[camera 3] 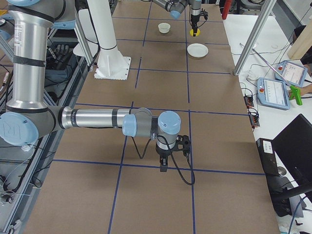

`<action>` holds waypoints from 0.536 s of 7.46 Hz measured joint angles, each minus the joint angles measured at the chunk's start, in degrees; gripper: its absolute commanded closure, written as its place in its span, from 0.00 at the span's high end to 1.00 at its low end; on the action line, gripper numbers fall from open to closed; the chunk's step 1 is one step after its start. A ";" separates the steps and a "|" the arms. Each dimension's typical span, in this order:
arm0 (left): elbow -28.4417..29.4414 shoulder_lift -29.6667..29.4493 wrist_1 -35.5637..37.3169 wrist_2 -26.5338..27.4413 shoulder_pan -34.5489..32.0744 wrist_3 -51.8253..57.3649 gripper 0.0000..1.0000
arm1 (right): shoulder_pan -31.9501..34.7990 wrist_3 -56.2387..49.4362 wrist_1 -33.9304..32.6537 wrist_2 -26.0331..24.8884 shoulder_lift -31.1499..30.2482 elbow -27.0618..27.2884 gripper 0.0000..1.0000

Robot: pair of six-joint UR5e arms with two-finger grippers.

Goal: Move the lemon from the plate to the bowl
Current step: 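Carry the lemon with the left gripper toward the white bowl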

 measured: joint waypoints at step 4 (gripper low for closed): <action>-22.21 28.02 -5.13 4.17 -0.05 1.57 0.00 | 0.00 0.00 0.00 -0.04 0.00 -0.01 1.00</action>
